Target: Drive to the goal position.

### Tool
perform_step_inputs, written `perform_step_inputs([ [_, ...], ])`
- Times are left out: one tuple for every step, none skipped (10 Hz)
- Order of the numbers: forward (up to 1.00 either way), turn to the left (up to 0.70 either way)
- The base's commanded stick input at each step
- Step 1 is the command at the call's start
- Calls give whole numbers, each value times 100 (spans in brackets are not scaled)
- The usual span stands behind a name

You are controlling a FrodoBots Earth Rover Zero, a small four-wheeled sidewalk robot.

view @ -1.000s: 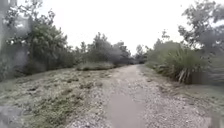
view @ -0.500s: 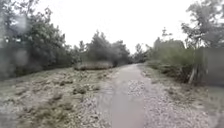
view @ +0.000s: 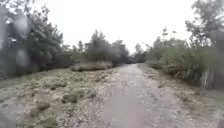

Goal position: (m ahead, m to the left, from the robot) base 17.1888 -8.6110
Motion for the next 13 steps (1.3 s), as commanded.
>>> perform_step_inputs([
  [70, 0],
  [70, 0],
  [70, 0],
  [70, 0],
  [70, 0],
  [70, 0],
  [70, 0],
  [70, 0],
  [70, 0],
  [70, 0],
  [70, 0],
  [70, 0],
  [70, 0],
])
